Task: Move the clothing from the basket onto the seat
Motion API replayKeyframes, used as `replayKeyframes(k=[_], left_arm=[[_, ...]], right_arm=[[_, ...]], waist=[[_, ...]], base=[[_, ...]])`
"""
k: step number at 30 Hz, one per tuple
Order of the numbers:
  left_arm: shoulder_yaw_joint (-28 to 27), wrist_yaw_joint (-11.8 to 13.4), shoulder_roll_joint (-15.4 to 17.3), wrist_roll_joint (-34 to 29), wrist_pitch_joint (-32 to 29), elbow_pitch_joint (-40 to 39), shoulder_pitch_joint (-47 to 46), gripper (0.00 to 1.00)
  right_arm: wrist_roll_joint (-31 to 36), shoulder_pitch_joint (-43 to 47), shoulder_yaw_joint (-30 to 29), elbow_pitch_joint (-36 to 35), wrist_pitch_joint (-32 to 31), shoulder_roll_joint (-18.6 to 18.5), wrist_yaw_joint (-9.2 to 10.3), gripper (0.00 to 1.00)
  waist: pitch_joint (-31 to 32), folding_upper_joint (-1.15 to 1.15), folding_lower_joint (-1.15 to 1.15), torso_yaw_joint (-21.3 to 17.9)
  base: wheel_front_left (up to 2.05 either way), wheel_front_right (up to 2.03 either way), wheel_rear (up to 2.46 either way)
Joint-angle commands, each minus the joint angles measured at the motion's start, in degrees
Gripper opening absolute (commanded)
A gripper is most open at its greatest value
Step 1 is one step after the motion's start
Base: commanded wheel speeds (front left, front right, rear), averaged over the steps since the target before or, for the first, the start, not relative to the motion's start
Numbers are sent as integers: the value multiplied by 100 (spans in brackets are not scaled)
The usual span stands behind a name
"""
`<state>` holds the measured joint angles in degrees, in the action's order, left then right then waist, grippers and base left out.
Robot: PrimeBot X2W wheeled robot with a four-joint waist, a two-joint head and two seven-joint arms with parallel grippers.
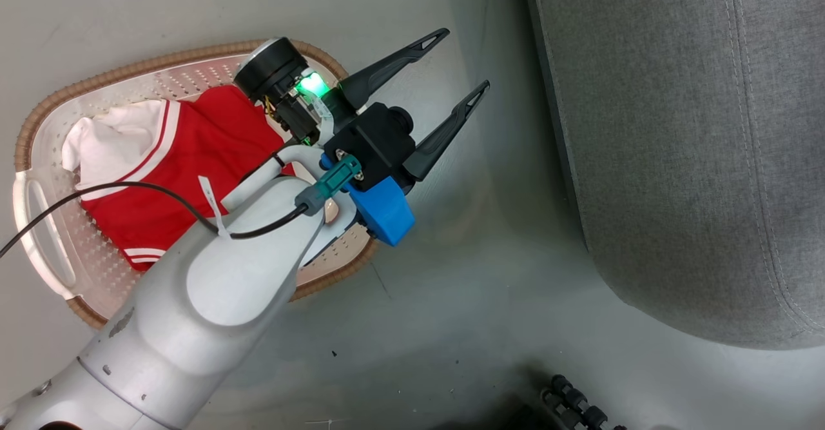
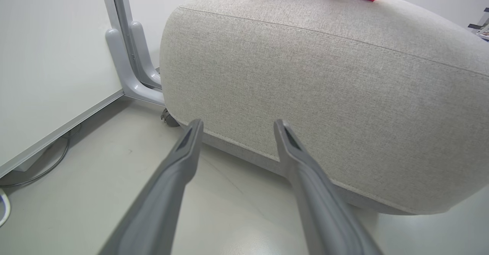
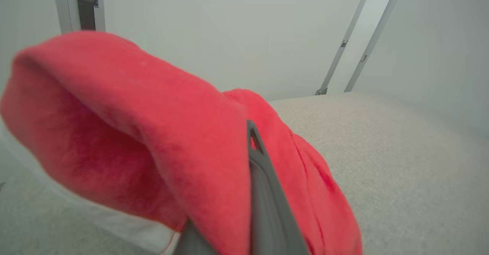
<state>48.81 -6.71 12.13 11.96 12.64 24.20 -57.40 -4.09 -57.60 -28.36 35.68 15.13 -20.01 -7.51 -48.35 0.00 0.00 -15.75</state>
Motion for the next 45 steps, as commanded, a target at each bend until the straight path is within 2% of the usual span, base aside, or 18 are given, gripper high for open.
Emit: replayKeyframes(k=[1, 10, 11, 12, 13, 21, 33, 40, 45], left_arm=[[21, 5, 48, 17, -11, -13, -38, 100], [59, 53, 107, 66, -28, -40, 10, 100], [65, 61, 101, 75, -24, -38, 34, 100], [70, 54, 97, 89, -14, -33, 56, 100], [74, 59, 88, 102, 4, -23, 72, 100], [95, 112, -62, 221, 148, 102, 292, 100], [-6, 196, -266, 446, 261, 252, 789, 100], [-240, 239, -327, 492, 261, 66, 1242, 100], [-534, 304, -339, 521, 261, -37, 1646, 100]], right_arm=[[26, 86, -16, 38, 3, 44, 4, 0], [-81, 348, -31, 318, 3, 214, 4, 0], [-90, 377, -26, 326, 3, 210, 4, 25], [-98, 406, -17, 330, 3, 208, 4, 55], [-100, 436, -5, 328, 3, 212, 4, 100], [-74, 1002, 130, 104, 3, 270, 4, 100], [16, 2466, 433, -365, 3, 416, 4, 100], [65, 3163, 474, -548, 3, 403, 4, 100], [113, 3490, 585, -1015, 3, 482, 4, 100]], waist=[[-3, 0, 0, 2], [64, 0, 0, -15], [98, 0, 0, -18], [137, 0, 0, -22], [182, 0, 0, -25], [762, 0, 0, 12], [1744, 0, 0, 129], [2348, 0, 0, 187], [2808, 0, 0, 241]], base=[[0, 0, 0], [0, 0, 0], [0, 0, 0], [0, 0, 0], [0, 0, 0], [0, 0, 0], [0, 0, 0], [0, 0, 0], [0, 0, 0]])
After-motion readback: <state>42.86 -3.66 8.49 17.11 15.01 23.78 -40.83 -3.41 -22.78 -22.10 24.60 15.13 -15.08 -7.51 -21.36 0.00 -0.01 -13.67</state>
